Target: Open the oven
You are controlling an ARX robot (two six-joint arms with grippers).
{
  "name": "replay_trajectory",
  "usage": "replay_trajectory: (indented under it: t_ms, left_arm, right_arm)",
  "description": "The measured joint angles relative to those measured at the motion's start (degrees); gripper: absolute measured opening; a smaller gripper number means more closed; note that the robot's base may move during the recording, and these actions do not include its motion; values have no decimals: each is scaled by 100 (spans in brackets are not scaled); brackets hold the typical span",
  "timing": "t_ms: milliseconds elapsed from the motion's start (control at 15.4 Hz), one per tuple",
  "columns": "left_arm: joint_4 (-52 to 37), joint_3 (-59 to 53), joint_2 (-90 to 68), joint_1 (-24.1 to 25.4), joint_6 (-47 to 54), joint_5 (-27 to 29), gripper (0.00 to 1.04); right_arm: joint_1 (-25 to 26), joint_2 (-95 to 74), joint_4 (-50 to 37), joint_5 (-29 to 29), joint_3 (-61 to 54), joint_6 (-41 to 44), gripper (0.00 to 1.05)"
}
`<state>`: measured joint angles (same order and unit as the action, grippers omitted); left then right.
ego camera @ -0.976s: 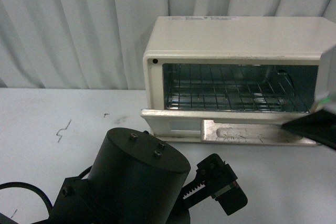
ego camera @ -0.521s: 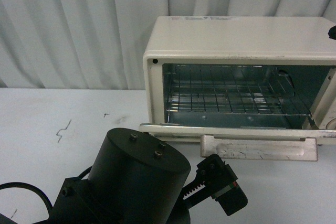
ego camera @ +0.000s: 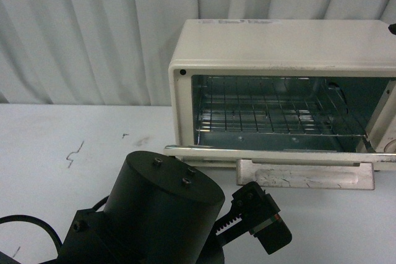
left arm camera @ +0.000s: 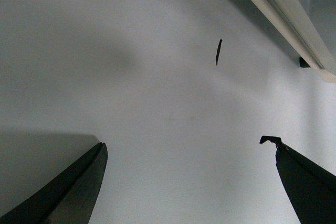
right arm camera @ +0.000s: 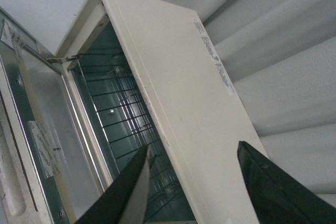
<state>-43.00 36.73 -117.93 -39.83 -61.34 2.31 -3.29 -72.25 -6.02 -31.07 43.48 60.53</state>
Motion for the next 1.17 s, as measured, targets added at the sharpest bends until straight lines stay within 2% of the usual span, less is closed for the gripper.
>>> replay_trajectory:
  t_ms: [130, 195, 260, 391, 456, 521, 651, 716, 846, 1172]
  left_arm:
    - [0, 0, 0, 0, 0, 0, 98]
    - [0, 0, 0, 2, 0, 0, 98]
    - [0, 0, 0, -2, 0, 0, 98]
    - [0, 0, 0, -4, 0, -24, 98]
    - [2, 0, 0, -4, 0, -20, 98]
    - [4, 0, 0, -4, 0, -11, 98]
    - [0, 0, 0, -4, 0, -4, 98]
    - [-2, 0, 0, -4, 0, -20, 98]
    - [2, 0, 0, -4, 2, -15, 98]
    - [2, 0, 0, -4, -2, -15, 98]
  right_arm:
    - [0, 0, 0, 0, 0, 0, 68]
    - [-120, 2, -894, 605, -232, -363, 70]
    - [-245, 118, -1878, 1650, -649, -1163, 61]
    - [-234, 529, -3185, 3195, -1657, -3353, 41]
    - [-140, 691, -3482, 3504, -1945, -4103, 32]
    - [-70, 883, -3606, 3560, -2181, -4942, 22]
    - [-66, 1246, -3646, 3495, -2618, -5600, 2]
    - [125, 1427, -3639, 3215, -2830, -5733, 2]
    - [372, 1775, -3602, 3150, -3136, -5888, 2]
    - [356, 2671, -3239, 3119, -3692, -5952, 2]
